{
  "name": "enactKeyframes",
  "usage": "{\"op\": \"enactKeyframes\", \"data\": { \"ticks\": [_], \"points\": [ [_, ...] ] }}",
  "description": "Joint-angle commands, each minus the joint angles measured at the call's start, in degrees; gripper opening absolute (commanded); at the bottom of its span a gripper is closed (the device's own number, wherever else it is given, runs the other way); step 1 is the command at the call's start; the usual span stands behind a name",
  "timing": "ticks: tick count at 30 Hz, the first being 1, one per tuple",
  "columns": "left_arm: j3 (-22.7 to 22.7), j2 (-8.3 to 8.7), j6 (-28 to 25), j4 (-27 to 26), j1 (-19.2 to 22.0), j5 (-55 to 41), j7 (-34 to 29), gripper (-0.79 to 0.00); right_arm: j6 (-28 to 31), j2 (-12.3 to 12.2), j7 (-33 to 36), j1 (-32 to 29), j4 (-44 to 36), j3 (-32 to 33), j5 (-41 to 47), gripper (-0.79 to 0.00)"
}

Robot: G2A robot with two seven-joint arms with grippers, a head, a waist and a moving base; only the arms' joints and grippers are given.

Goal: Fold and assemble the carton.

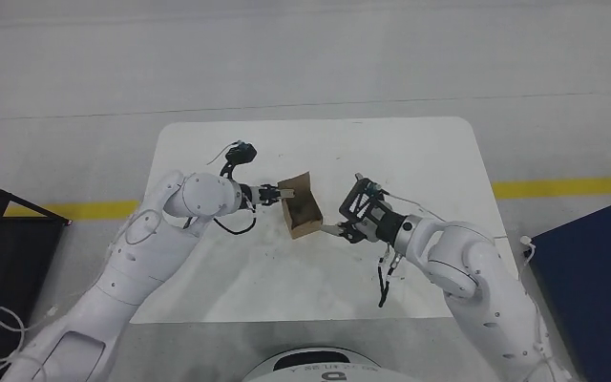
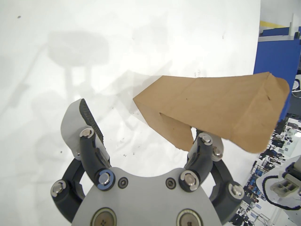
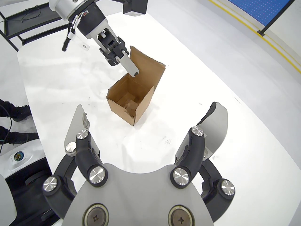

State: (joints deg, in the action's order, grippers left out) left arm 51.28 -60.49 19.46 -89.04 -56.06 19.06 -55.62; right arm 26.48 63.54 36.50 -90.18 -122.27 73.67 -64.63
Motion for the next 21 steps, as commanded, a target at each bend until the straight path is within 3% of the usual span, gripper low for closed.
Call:
{"op": "enactKeyframes", "data": {
  "ticks": [1, 9, 13, 17, 21],
  "points": [
    [-2.8, -1.16, -0.4, 1.8, 2.3, -0.5, 1.5, 0.000, 0.8, -0.2, -1.3, -1.4, -0.2, 0.9, -0.4, 0.000],
    [-12.9, -6.82, -3.5, 10.8, 10.4, -3.7, 8.0, 0.000, 3.6, -0.8, -3.0, -4.3, -0.1, 2.7, -0.8, 0.000],
    [-15.2, -9.17, -4.3, 14.0, 13.1, -6.5, 9.6, 0.000, 2.0, -0.9, -6.1, -4.8, 0.1, 3.2, -0.9, 0.000],
    [-15.2, -10.11, -4.7, 16.9, 14.0, -7.8, 10.3, 0.000, 2.2, -0.9, -9.1, -5.6, 0.9, 3.7, -0.4, 0.000],
    [-13.5, -9.69, -4.3, 17.9, 13.7, -6.7, 10.5, 0.000, 2.2, -0.9, -9.1, -5.6, 0.9, 3.7, -0.4, 0.000]
  ]
}}
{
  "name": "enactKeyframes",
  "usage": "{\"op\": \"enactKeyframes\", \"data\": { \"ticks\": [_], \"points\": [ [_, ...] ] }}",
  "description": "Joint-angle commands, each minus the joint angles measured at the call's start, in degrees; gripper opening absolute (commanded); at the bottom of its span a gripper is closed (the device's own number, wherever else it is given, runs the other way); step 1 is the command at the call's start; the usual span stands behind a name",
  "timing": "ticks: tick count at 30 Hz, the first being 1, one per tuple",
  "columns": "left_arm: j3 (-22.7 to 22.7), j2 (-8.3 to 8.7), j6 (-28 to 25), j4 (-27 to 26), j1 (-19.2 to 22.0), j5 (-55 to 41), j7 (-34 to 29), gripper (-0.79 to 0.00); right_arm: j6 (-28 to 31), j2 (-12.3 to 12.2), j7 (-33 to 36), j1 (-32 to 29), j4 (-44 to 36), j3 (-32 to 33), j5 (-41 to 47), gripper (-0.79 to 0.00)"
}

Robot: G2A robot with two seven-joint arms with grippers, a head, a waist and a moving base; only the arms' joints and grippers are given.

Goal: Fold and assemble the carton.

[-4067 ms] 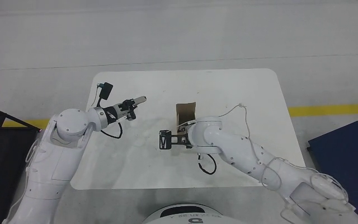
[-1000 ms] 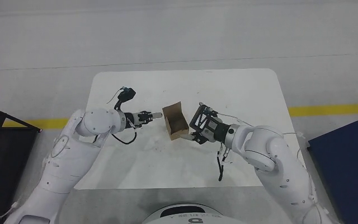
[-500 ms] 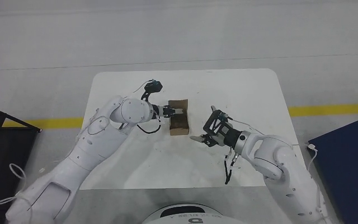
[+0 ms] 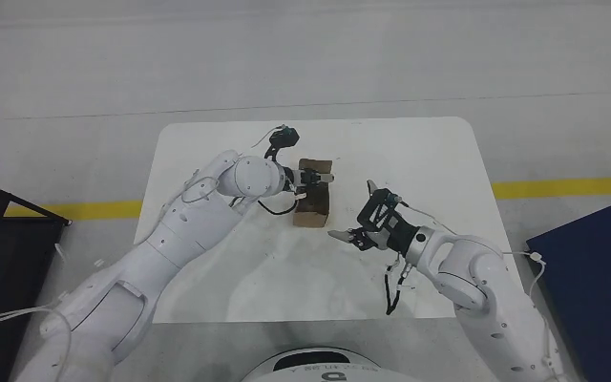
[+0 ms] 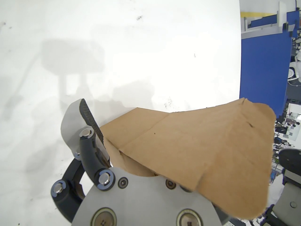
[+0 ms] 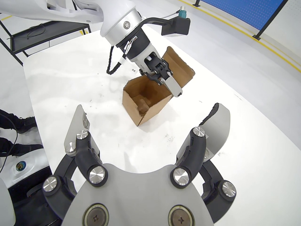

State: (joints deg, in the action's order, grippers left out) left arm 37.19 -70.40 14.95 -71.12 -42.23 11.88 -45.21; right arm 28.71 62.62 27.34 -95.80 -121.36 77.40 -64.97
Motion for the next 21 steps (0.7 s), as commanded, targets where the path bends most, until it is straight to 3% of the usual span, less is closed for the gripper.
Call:
{"op": "enactKeyframes", "data": {
  "ticks": [1, 6, 13, 17, 21],
  "points": [
    [1.3, 0.50, 0.4, -0.2, -0.4, 1.0, 0.1, 0.000, 0.0, 0.0, 0.0, 0.0, 0.0, 0.0, 0.0, 0.000],
    [6.4, 2.73, 1.6, -3.6, -3.3, 4.0, -0.8, 0.000, 0.0, 0.0, 0.0, 0.0, 0.0, 0.0, 0.0, 0.000],
    [15.6, 6.39, 2.5, -12.8, -10.8, 6.9, -3.2, 0.000, -8.5, 1.0, -8.7, 2.0, 6.3, -2.1, 3.0, 0.000],
    [20.0, 7.95, 2.4, -17.2, -14.9, 8.6, -4.7, 0.000, -18.0, 2.0, -16.9, 2.4, 10.5, -2.4, 7.8, 0.000],
    [23.2, 9.10, 1.9, -20.5, -18.5, 10.3, -6.1, 0.000, -25.5, 3.0, -17.7, 4.9, 14.3, -7.0, 6.4, -0.006]
  ]
}}
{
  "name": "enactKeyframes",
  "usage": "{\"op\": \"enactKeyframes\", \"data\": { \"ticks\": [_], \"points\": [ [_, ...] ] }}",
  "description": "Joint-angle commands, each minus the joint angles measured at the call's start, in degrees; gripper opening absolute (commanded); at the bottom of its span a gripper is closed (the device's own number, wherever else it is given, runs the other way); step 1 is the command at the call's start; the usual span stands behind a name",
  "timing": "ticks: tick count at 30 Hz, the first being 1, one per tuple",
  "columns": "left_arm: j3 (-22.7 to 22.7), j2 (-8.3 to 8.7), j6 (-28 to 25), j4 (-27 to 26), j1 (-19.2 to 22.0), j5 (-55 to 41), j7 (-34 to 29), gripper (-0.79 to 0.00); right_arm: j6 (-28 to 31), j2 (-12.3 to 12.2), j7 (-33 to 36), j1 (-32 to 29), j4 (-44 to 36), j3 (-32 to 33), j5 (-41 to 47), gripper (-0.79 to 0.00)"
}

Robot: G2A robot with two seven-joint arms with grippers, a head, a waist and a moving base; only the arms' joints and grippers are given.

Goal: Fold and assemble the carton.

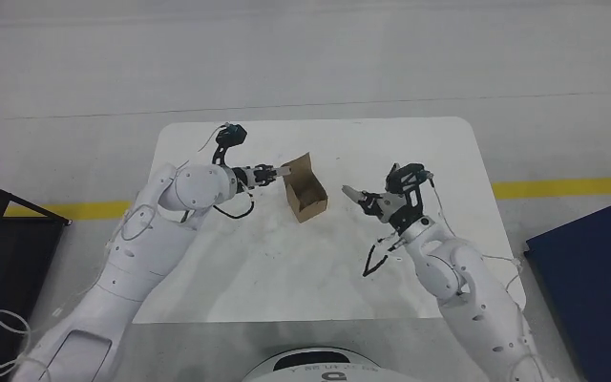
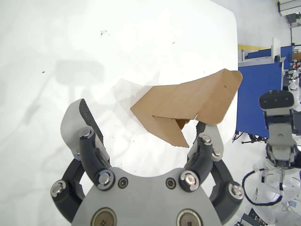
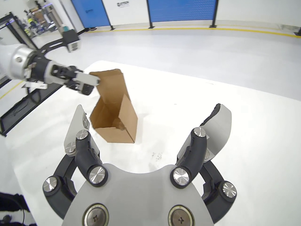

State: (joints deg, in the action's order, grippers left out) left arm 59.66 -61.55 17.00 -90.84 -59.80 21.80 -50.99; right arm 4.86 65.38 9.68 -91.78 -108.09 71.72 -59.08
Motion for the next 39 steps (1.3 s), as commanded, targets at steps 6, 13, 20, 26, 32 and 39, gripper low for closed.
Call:
{"op": "enactKeyframes", "data": {
  "ticks": [6, 13, 20, 26, 32, 39],
  "points": [
    [6.7, 1.51, -0.7, -4.9, -5.7, -2.5, -2.1, 0.000, -5.2, 1.9, -1.1, 6.1, 7.6, -6.9, 2.2, -0.135],
    [9.3, 3.00, -2.6, -7.1, -9.7, 4.8, -5.7, 0.000, -10.7, 3.3, -0.6, 10.0, 11.7, -10.5, 1.9, -0.092],
    [10.8, 3.40, -3.6, -7.7, -11.4, 4.7, -6.1, 0.000, -9.8, 4.4, 3.4, 13.5, 14.9, -12.9, 5.6, -0.049],
    [11.4, 3.59, -4.6, -7.5, -12.1, 5.0, -6.0, 0.000, -10.2, 5.1, 6.9, 15.3, 16.7, -13.8, 7.8, -0.068],
    [11.4, 3.59, -5.2, -7.1, -12.7, 4.3, -5.6, 0.000, -6.5, 5.3, 1.9, 14.2, 15.7, -11.9, 13.3, -0.025],
    [11.1, 3.58, -5.7, -6.6, -13.2, 3.6, -5.6, 0.000, -14.3, 5.7, 4.3, 13.7, 15.9, -11.0, 12.6, -0.154]
  ]
}}
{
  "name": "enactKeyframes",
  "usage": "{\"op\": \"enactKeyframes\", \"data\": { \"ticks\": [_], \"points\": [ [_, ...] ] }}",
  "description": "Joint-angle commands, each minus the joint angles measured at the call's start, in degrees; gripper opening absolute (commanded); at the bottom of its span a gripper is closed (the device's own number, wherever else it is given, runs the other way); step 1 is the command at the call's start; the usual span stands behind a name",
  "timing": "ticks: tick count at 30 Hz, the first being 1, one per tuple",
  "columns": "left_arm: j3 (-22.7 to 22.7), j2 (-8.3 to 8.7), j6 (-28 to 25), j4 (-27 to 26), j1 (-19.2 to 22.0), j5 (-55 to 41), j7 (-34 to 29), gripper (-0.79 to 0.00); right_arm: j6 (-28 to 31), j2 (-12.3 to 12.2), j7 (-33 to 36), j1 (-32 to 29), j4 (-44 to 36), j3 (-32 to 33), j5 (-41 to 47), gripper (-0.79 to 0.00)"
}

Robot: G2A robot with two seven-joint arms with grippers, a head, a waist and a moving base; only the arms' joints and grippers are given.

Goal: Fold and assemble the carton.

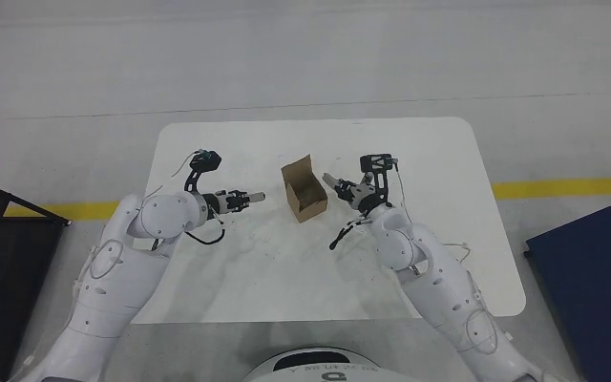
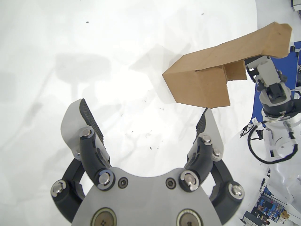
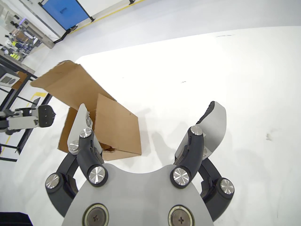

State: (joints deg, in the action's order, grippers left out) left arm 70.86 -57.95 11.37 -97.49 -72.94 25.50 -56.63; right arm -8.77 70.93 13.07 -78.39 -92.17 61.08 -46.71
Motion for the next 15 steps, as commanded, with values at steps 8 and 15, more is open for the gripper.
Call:
{"op": "enactKeyframes", "data": {
  "ticks": [8, 15],
  "points": [
    [-3.9, -0.63, -0.8, 1.5, 1.8, 0.5, 0.0, 0.000, 1.4, 0.9, 8.2, 4.1, 2.6, -3.5, 0.7, -0.123],
    [-6.4, -1.22, -0.7, 3.2, 3.9, 0.4, 0.2, 0.000, 0.1, 1.5, 12.3, 5.8, 3.5, -6.0, -1.9, -0.277]
  ]
}}
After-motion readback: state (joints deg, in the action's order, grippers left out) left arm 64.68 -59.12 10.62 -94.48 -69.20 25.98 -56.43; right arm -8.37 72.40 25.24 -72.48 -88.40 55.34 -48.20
